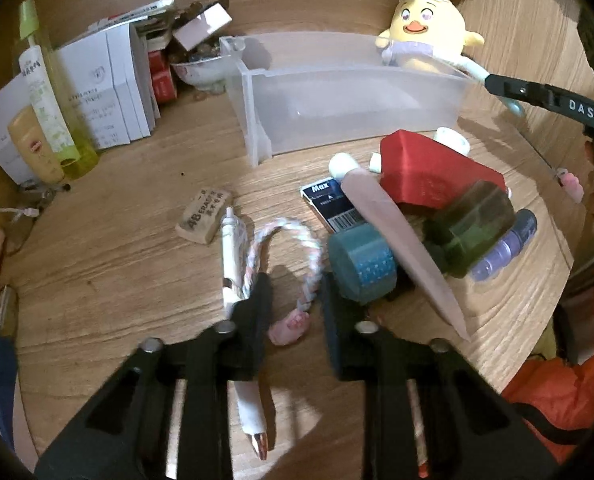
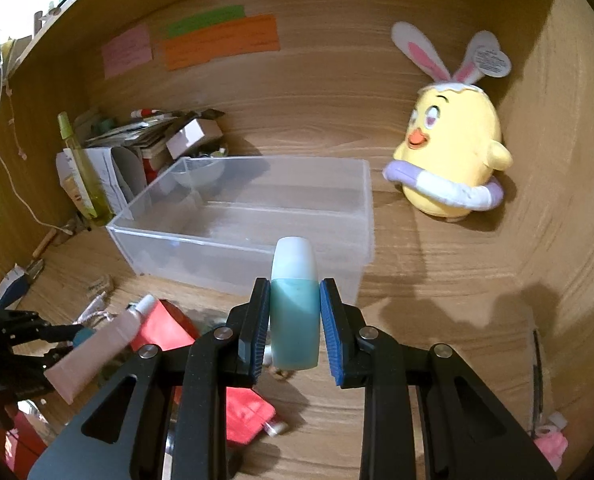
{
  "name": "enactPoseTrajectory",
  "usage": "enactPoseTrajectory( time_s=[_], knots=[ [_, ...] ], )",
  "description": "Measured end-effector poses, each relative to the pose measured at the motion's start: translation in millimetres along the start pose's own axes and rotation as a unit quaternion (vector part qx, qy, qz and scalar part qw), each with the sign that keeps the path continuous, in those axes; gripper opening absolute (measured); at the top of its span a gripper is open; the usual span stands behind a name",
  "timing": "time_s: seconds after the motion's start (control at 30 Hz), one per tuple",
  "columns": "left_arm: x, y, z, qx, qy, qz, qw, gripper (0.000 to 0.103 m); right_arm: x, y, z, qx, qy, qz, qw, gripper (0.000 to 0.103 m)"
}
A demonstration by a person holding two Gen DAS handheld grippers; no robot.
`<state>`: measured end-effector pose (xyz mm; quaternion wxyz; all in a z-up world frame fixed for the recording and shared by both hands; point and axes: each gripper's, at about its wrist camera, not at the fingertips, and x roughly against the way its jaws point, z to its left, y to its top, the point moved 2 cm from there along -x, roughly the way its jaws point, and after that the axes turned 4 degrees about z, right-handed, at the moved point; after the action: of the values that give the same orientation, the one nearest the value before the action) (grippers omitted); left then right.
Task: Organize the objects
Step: 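Lift the light-blue bottle with the right gripper and carry it over the clear box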
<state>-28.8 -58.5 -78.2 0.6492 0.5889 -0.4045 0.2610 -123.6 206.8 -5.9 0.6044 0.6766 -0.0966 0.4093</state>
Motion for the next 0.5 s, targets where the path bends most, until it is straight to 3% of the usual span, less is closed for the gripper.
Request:
enactPoseTrajectory(
  time_s=[0.1,0.5],
  knots=[
    [0.3,-0.1,0.6,0.000,-0.001,-0.003,1.0000,0.008,-4.3,5.5,5.1,0.001,0.008,-0.001,1.000,0.023],
    [19.3,24.8,14.4,0.050,-0.015,-0.045,0.9976,0.007,-13.4,34.0,16.5,0.010,0.029,-0.015,0.999,0.023]
  ],
)
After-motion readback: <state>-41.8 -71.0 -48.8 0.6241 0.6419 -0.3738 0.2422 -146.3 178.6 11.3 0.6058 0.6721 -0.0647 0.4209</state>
